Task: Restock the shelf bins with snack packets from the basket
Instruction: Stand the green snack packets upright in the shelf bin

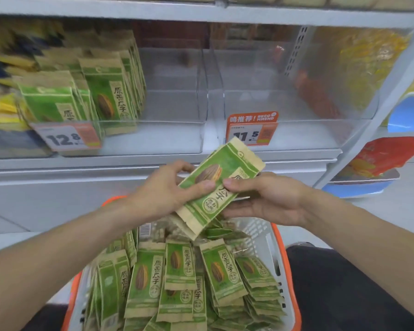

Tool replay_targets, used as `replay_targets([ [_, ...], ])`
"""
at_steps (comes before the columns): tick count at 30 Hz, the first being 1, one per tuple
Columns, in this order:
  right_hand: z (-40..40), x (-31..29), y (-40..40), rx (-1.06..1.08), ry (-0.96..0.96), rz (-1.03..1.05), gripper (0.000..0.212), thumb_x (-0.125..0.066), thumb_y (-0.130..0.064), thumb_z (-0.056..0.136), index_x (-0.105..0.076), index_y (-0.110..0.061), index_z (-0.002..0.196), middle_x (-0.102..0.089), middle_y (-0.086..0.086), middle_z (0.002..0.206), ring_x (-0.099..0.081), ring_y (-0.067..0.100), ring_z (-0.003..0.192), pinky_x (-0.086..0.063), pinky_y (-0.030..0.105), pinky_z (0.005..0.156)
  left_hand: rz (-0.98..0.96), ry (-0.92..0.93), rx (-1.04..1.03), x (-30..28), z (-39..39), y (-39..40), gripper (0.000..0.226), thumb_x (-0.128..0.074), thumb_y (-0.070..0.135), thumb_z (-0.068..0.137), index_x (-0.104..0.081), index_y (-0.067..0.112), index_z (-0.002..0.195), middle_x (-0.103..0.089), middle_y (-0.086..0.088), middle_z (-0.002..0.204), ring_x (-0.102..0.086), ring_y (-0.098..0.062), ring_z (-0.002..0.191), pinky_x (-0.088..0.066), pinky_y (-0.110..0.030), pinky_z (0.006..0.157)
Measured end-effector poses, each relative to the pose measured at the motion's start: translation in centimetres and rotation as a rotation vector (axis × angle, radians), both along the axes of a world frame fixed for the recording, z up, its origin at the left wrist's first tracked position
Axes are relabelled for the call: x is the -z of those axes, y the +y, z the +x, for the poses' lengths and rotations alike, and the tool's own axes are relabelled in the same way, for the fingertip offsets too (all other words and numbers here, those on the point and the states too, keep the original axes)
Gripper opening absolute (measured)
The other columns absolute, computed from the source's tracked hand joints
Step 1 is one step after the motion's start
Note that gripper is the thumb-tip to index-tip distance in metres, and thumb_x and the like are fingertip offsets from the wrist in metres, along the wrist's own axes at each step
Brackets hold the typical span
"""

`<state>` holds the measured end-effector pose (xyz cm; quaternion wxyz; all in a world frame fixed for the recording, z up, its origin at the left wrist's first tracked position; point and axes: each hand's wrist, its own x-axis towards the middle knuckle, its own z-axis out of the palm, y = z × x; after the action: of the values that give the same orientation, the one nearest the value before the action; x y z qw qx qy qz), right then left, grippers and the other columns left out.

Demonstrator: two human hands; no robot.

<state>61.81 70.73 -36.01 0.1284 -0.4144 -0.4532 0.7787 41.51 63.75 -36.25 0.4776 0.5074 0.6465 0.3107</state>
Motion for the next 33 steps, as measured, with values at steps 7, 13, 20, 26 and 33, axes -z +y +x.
replay_targets([
  [7, -3.3, -5.5, -0.4, 0.058, 0.171, 0.038, 0.052, -0.069, -0.032, 0.079, -0.065, -0.006, 0.124, -0.069, 0.022, 0.119, -0.068, 0.037, 0.108, -0.057, 0.052, 0.09, 0.179, -0.072, 0.003, -5.5, -3.3, -1.4, 0.055, -0.078, 0.031, 0.066, -0.056, 0.015, 0.113, -0.075, -0.01, 0.072, -0.07, -0.02, 0.052, -0.053, -0.026, 0.041],
  [13, -8.2, -5.0, 0.3, 0.085, 0.183, 0.042, 0.073, -0.09, -0.047, 0.054, -0.07, -0.01, 0.114, -0.07, 0.011, 0.099, -0.065, 0.023, 0.09, -0.051, 0.039, 0.096, 0.293, -0.053, -0.032, -6.7, -6.9, -1.9, 0.062, -0.075, 0.04, 0.061, -0.054, 0.023, 0.117, -0.072, -0.012, 0.065, -0.055, -0.016, 0.031, -0.036, -0.02, 0.027],
  [20, -13.1, -7.8, 2.5, 0.306, 0.309, 0.788, 0.039, -0.082, -0.024, 0.069, -0.07, -0.011, 0.103, -0.077, 0.005, 0.095, -0.074, 0.026, 0.09, -0.059, 0.056, 0.081, 0.582, 0.256, -0.287, -5.7, -12.6, -1.0, 0.061, -0.075, 0.052, 0.066, -0.049, 0.036, 0.118, -0.073, 0.007, 0.098, -0.07, -0.012, 0.087, -0.057, -0.033, 0.072],
  [26, -18.0, -6.3, 5.4, 0.283, 0.139, 1.286, 0.048, -0.092, -0.022, 0.067, -0.064, -0.025, 0.106, -0.073, -0.013, 0.095, -0.069, 0.0, 0.092, -0.055, 0.022, 0.082, 0.732, 0.924, -0.517, -2.9, -18.0, 0.5, 0.062, -0.071, 0.013, 0.081, -0.045, 0.006, 0.137, -0.049, -0.014, 0.134, -0.042, -0.031, 0.129, -0.031, -0.036, 0.109],
  [33, -23.0, -3.7, 8.0, -0.017, -0.333, 1.253, 0.062, -0.084, -0.044, 0.075, -0.052, -0.022, 0.123, -0.068, -0.005, 0.116, -0.062, 0.016, 0.105, -0.051, 0.032, 0.084, 0.6, 1.09, -0.478, -1.2, -19.7, -0.4, 0.075, -0.067, 0.022, 0.081, -0.036, 0.019, 0.15, -0.026, -0.01, 0.159, -0.017, -0.035, 0.149, -0.026, -0.055, 0.113],
])
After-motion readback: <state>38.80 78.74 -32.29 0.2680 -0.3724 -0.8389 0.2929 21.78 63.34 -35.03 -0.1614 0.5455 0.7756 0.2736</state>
